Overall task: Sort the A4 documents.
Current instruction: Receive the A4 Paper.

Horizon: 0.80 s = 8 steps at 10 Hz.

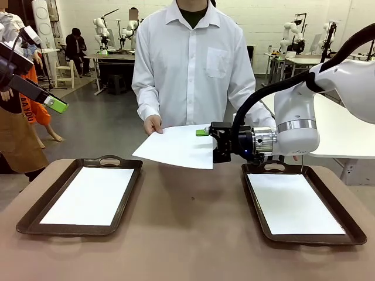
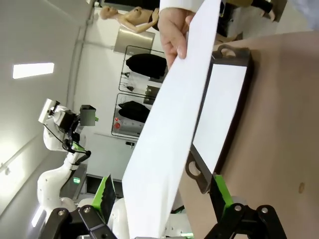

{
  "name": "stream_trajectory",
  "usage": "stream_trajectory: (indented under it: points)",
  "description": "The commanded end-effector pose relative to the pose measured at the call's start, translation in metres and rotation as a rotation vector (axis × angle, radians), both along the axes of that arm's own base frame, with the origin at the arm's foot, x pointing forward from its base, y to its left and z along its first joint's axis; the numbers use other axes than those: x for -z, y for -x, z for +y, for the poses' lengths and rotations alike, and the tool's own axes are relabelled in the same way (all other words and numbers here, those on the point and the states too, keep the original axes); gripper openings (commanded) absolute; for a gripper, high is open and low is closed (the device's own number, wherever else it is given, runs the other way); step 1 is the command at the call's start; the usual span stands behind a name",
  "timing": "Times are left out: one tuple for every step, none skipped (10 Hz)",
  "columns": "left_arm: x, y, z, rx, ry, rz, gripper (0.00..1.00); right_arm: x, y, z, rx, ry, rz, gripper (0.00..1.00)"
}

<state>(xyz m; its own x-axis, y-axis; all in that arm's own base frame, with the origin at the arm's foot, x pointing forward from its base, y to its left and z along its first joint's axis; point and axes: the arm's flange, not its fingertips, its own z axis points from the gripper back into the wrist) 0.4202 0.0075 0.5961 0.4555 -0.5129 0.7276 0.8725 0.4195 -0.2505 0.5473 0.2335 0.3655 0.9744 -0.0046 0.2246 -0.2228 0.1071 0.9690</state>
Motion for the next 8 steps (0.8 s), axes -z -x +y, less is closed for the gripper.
stream_trajectory:
  points:
    - [-0.0007, 0.001, -0.0001, 0.003, -0.004, -0.002, 1.0, 0.0006, -0.0055, 0.0053, 0.038, -0.045, -0.007, 1.0]
    - [-0.0007, 0.001, -0.0001, 0.003, -0.004, -0.002, 1.0, 0.0003, -0.0065, 0.0042, 0.045, -0.045, -0.007, 1.0]
    - [-0.0007, 0.001, -0.0001, 0.003, -0.004, -0.002, 1.0, 0.0009, -0.0066, 0.0027, 0.05, -0.036, -0.008, 1.0]
    - [-0.0007, 0.001, -0.0001, 0.003, -0.004, -0.002, 1.0, 0.0029, -0.0062, 0.0018, 0.046, -0.028, 0.002, 0.85]
    - [-0.0007, 0.001, -0.0001, 0.003, -0.004, -0.002, 1.0, 0.0045, -0.006, 0.0006, 0.045, -0.02, 0.01, 0.85]
    - [-0.0007, 0.001, -0.0001, 0.003, -0.004, -0.002, 1.0, 0.0044, -0.0058, 0.0001, 0.042, -0.017, 0.011, 0.69]
    - [-0.0007, 0.001, -0.0001, 0.003, -0.004, -0.002, 1.0, 0.0046, -0.006, -0.0004, 0.039, -0.018, 0.018, 0.79]
    - [-0.0007, 0.001, -0.0001, 0.003, -0.004, -0.002, 1.0, 0.0049, -0.0063, -0.0009, 0.038, -0.021, 0.024, 0.54]
